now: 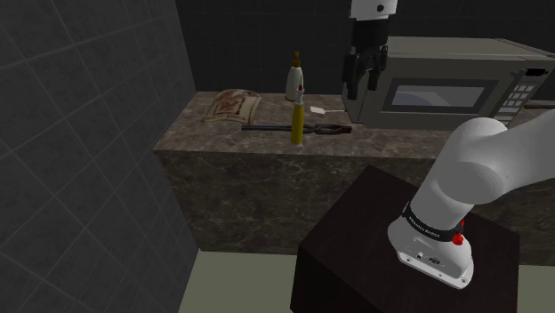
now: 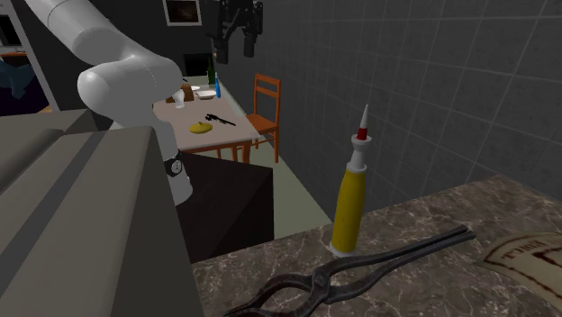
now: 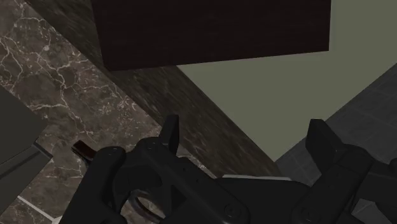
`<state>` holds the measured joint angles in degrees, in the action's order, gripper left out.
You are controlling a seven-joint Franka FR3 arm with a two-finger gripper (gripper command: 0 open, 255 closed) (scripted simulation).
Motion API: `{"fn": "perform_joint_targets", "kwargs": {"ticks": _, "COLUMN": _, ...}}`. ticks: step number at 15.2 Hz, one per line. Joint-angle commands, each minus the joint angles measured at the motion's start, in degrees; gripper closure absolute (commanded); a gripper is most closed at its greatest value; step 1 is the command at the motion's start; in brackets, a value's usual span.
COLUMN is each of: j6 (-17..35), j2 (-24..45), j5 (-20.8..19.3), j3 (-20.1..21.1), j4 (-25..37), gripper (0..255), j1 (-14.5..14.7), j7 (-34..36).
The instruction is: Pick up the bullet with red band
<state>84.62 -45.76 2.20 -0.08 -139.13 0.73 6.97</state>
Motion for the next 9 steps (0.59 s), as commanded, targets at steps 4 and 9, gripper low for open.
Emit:
{"fn": "perform_joint_targets", "kwargs": {"ticks": 4, "j6": 5.83, "j2": 4.54, "j5": -1.24, "j3": -0.95, "j4": 0.66, "gripper": 0, "j1": -0.66, "j7": -1.07}}
{"fn": "perform_joint_targets", "kwargs": {"ticks": 9, "j6": 14.79, "j2": 12.75, "j5": -2.83, "j3": -2.52, "j4": 3.2, "gripper": 0, "j1": -1.6, "j7": -2.62}}
